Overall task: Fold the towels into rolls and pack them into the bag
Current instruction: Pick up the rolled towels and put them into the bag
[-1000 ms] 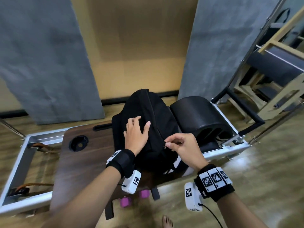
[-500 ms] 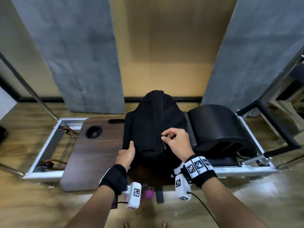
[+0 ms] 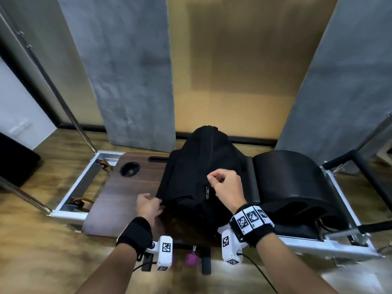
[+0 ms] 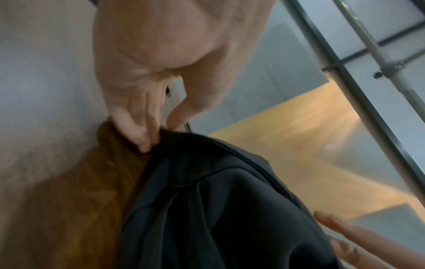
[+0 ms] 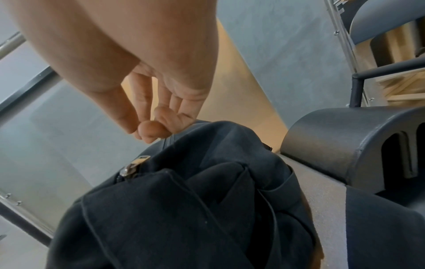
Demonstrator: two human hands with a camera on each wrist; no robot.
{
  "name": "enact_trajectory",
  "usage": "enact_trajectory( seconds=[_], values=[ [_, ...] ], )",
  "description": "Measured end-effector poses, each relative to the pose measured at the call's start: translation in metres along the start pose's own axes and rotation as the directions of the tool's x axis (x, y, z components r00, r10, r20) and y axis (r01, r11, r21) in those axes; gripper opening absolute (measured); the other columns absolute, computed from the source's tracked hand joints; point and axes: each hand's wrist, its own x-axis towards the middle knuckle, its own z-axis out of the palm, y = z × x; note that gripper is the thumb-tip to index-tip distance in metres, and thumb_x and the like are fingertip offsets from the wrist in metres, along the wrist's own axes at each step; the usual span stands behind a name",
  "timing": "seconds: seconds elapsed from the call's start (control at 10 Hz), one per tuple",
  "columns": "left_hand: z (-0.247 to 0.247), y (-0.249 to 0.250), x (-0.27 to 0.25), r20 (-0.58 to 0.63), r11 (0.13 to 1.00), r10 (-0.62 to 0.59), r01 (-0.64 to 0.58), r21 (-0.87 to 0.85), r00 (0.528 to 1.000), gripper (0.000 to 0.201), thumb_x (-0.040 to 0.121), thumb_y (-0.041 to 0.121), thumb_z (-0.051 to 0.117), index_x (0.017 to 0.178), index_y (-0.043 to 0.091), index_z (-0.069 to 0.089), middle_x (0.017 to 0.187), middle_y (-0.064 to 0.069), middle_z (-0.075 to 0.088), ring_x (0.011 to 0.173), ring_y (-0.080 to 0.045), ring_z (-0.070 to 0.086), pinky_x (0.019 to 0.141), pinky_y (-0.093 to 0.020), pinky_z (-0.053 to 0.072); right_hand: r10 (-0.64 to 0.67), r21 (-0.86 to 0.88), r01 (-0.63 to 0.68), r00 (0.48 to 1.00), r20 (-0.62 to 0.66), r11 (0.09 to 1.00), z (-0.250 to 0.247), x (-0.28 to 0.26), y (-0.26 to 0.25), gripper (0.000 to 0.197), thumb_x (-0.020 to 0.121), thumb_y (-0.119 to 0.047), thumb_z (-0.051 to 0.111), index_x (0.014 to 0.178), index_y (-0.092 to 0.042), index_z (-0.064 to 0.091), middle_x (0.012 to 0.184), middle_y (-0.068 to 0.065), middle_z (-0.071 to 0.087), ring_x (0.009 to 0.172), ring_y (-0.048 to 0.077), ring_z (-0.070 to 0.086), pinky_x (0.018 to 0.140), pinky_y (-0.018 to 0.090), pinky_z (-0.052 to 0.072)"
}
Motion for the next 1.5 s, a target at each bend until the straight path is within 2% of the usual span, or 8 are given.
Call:
enact_trajectory(
  seconds=[0.3, 0.4, 0.6, 0.8, 1.0, 1.2, 1.4, 1.5],
  values=[
    [0.018, 0.076, -0.072, -0.2, 0.728, 0.632, -0.662, -0.18, 0.749, 0.059, 0.092, -0.015, 0.06, 0.136, 0.024, 0.051, 0.1, -0.007, 0.065, 0.091, -0.018, 0.068, 0.095, -0.044, 0.058, -0.02, 0.27, 0.002, 0.998, 0.066, 0.963, 0.007, -0.005, -0.025, 0.017, 0.1, -0.035, 0.067, 0.104, -0.023, 0.08, 0.096, -0.007, 0.079, 0.097, 0.007, 0.073, 0.095, 0.045, 0.06],
    [0.06, 0.101, -0.123, 0.129, 0.466, 0.884, -0.871, -0.157, 0.45, 0.067, 0.093, -0.011, 0.061, 0.139, 0.036, 0.049, 0.101, 0.002, 0.071, 0.097, -0.013, 0.072, 0.088, -0.025, 0.057, -0.083, 0.603, -0.033, 0.983, 0.163, 0.797, 0.002, -0.007, -0.039, 0.055, 0.093, -0.057, 0.066, 0.142, -0.032, 0.06, 0.131, -0.011, 0.07, 0.125, -0.001, 0.063, 0.112, 0.034, 0.05],
    [0.102, 0.078, -0.145, 0.657, 0.508, 0.717, -0.82, -0.265, 0.233, 0.062, 0.102, -0.004, 0.054, 0.15, 0.031, 0.036, 0.114, -0.008, 0.075, 0.121, -0.024, 0.071, 0.108, -0.042, 0.055, -0.021, 0.694, 0.097, 0.993, -0.117, 0.713, -0.021, -0.012, -0.02, 0.07, 0.084, -0.056, 0.083, 0.141, -0.027, 0.056, 0.134, -0.004, 0.07, 0.123, 0.007, 0.067, 0.106, 0.029, 0.053],
    [0.093, 0.056, -0.089, 0.518, 0.429, 0.741, -0.895, 0.123, 0.426, 0.04, 0.108, 0.025, 0.056, 0.145, 0.033, 0.046, 0.143, 0.012, 0.06, 0.141, -0.008, 0.051, 0.12, -0.046, 0.041, 0.467, 0.679, -0.146, 0.825, -0.318, 0.72, -0.026, -0.013, 0.026, 0.02, 0.095, -0.023, 0.076, 0.097, -0.03, 0.058, 0.124, 0.007, 0.071, 0.094, 0.006, 0.073, 0.08, 0.025, 0.06],
    [0.08, 0.026, -0.037, 0.697, 0.261, 0.34, -0.775, 0.575, 0.632, 0.08, 0.106, 0.065, 0.038, 0.17, 0.032, 0.004, 0.174, 0.018, -0.017, 0.16, -0.008, -0.019, 0.131, -0.05, -0.002, 0.722, 0.452, -0.598, 0.672, -0.167, 0.661, -0.012, -0.027, 0.077, 0.044, 0.09, -0.037, 0.078, 0.084, 0.005, 0.066, 0.063, 0.018, 0.073, 0.051, 0.033, 0.072, 0.047, 0.04, 0.058],
    [0.07, 0.023, -0.034, 0.732, 0.267, 0.307, -0.793, 0.547, 0.609, 0.087, 0.101, 0.076, 0.037, 0.168, 0.038, -0.004, 0.17, 0.025, -0.024, 0.157, -0.005, -0.025, 0.131, -0.047, -0.001, 0.651, 0.126, -0.65, 0.686, -0.325, 0.749, -0.024, -0.028, 0.097, 0.058, 0.074, -0.056, 0.086, 0.059, -0.005, 0.062, 0.069, 0.011, 0.068, 0.075, 0.036, 0.068, 0.077, 0.045, 0.06],
    [0.039, 0.07, -0.062, 0.614, 0.459, 0.574, -0.834, 0.308, 0.542, 0.073, 0.097, 0.07, 0.056, 0.16, 0.037, 0.041, 0.164, 0.02, 0.041, 0.152, 0.002, 0.032, 0.127, -0.04, 0.031, 0.665, 0.067, -0.688, 0.666, -0.338, 0.723, -0.053, -0.034, 0.077, 0.073, 0.071, -0.078, 0.076, 0.07, -0.006, 0.066, 0.077, 0.011, 0.065, 0.082, 0.036, 0.063, 0.076, 0.038, 0.05],
    [0.017, 0.102, -0.074, 0.537, 0.37, 0.735, -0.909, 0.194, 0.414, 0.059, 0.098, 0.068, 0.059, 0.15, 0.04, 0.052, 0.149, 0.026, 0.056, 0.14, 0.007, 0.046, 0.117, -0.036, 0.042, 0.568, 0.119, -0.583, 0.692, -0.445, 0.804, -0.076, -0.039, 0.076, 0.079, 0.073, -0.083, 0.067, 0.062, -0.005, 0.064, 0.067, 0.008, 0.062, 0.072, 0.033, 0.057, 0.072, 0.039, 0.049]
  ],
)
